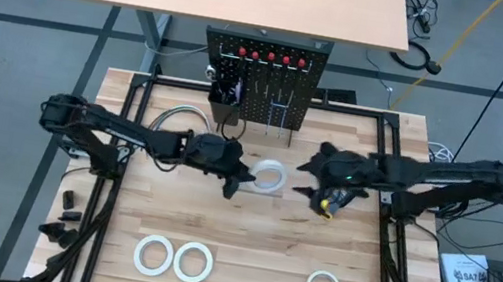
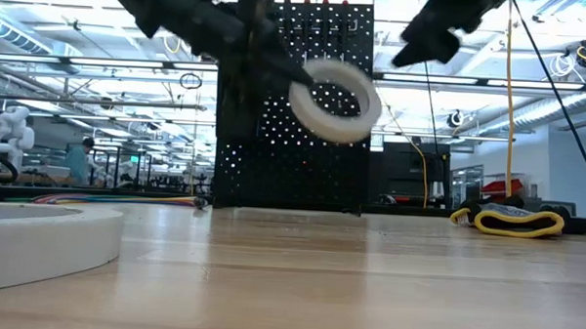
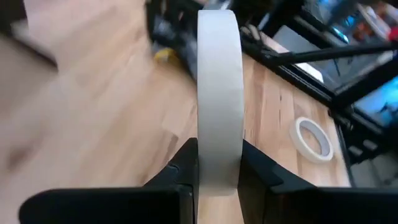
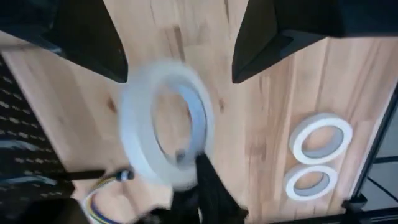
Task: Hang tools onto peg board
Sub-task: Hang the white tape on the peg board
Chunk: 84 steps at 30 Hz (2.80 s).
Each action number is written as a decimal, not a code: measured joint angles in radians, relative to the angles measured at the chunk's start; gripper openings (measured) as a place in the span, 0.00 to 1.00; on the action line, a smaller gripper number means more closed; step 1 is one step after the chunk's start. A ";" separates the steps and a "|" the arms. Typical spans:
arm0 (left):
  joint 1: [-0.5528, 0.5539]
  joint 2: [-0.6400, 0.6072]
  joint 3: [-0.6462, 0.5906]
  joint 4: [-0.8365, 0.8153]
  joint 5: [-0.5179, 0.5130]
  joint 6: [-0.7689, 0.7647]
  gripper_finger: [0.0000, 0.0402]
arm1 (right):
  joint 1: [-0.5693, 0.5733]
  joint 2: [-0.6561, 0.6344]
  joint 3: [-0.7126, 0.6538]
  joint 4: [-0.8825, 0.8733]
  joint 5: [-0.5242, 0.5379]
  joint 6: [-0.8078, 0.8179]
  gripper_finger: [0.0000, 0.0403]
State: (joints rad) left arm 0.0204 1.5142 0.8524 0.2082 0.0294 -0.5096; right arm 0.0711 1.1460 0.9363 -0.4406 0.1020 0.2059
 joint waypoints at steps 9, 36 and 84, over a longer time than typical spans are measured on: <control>0.005 -0.161 0.000 0.002 0.013 0.420 0.16 | -0.025 -0.210 -0.084 0.146 0.026 -0.003 0.62; 0.039 -0.175 0.002 0.054 0.102 0.464 0.16 | -0.072 -0.077 -0.216 0.594 -0.078 -0.024 0.38; 0.041 -0.175 0.002 -0.201 -0.039 0.359 0.57 | -0.523 0.147 -0.216 0.594 -0.366 -0.251 0.17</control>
State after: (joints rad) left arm 0.0612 1.3392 0.8539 0.0075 -0.0093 -0.1509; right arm -0.4519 1.2934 0.7204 0.1537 -0.2641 -0.0456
